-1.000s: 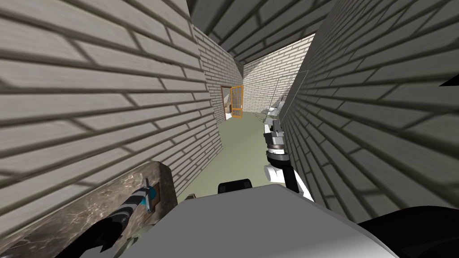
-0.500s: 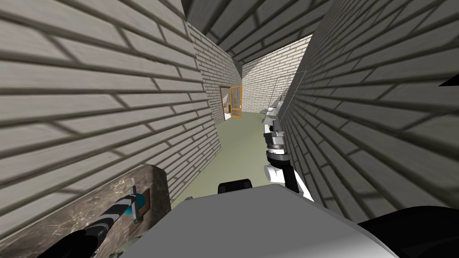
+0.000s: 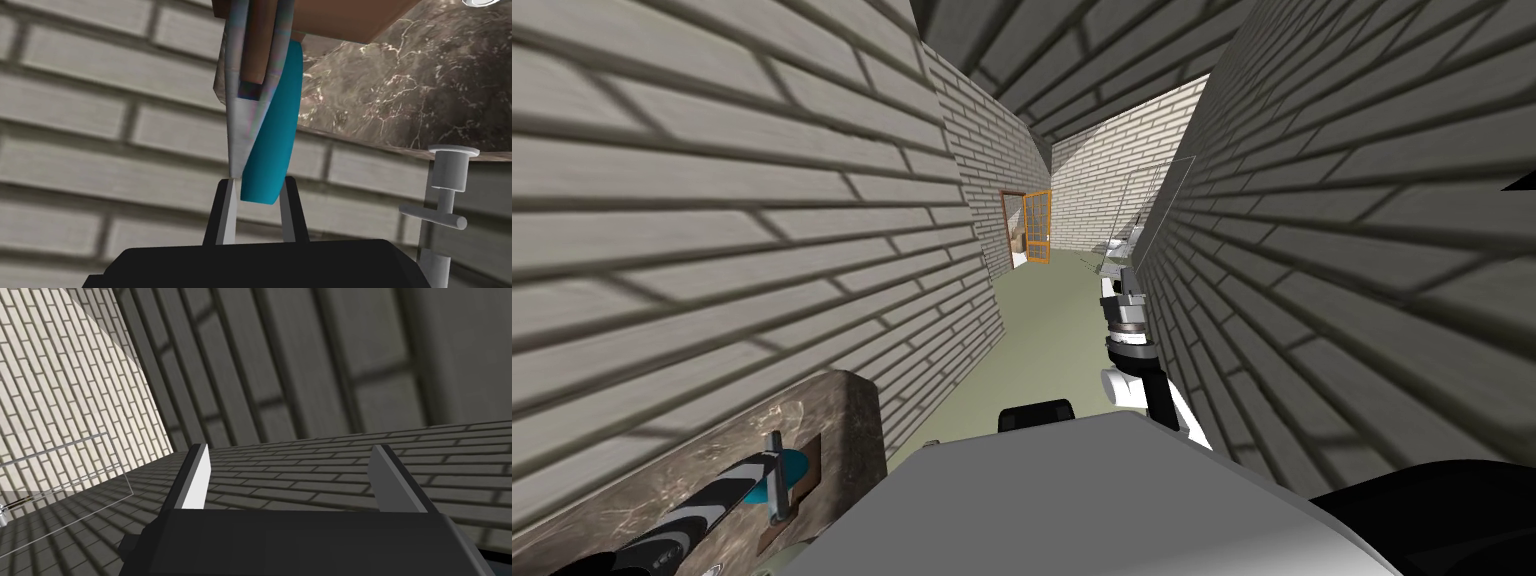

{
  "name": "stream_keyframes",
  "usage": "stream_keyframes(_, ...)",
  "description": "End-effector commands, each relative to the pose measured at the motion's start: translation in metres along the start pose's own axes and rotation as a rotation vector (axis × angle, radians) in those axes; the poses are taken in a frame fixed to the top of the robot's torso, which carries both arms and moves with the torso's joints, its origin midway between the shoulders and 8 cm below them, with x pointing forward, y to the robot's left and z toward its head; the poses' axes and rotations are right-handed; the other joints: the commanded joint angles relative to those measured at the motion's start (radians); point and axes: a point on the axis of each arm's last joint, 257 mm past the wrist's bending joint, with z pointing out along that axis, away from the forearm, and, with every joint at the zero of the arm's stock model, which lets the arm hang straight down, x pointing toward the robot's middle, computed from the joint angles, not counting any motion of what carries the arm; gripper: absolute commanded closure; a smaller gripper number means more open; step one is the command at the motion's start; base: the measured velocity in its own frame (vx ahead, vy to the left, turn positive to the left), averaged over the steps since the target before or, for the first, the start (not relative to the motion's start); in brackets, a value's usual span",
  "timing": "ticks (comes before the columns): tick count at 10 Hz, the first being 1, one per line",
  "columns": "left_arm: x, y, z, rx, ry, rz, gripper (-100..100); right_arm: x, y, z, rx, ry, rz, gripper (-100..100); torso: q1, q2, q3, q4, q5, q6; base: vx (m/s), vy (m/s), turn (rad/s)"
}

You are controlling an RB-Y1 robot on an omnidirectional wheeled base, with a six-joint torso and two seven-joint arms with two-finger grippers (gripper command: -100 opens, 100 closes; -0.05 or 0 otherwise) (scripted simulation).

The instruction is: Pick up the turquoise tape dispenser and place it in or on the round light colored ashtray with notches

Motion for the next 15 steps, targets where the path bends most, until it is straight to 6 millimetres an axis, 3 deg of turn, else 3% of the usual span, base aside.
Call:
stream_keyframes(1,-0.005,0.003,-0.001,-0.006,0.003,-0.003,100,0.0,0.0,0.0,0.0,0.0,0.0,0,0.0,0.0,0.0,0.0,0.0,0.0,0.002,-0.018,0.012)
stream_keyframes(4,-0.028,0.017,-0.012,-0.046,0.007,0.019,100,0.0,0.0,0.0,0.0,0.0,0.0,0,0.0,0.001,0.001,0.0,0.0,0.0,-0.012,-0.02,0.007)
stream_keyframes(10,-0.053,0.028,-0.029,-0.09,0.041,0.044,100,0.0,0.0,0.0,0.0,0.0,0.0,0,0.001,0.003,0.002,0.001,0.0,0.0,-0.032,-0.005,0.001)
stream_keyframes(15,-0.055,0.028,-0.038,-0.101,0.092,0.045,100,0.0,0.0,0.0,0.0,0.0,0.0,0,0.0,0.003,0.002,0.001,-0.001,0.0,-0.037,0.004,-0.011)
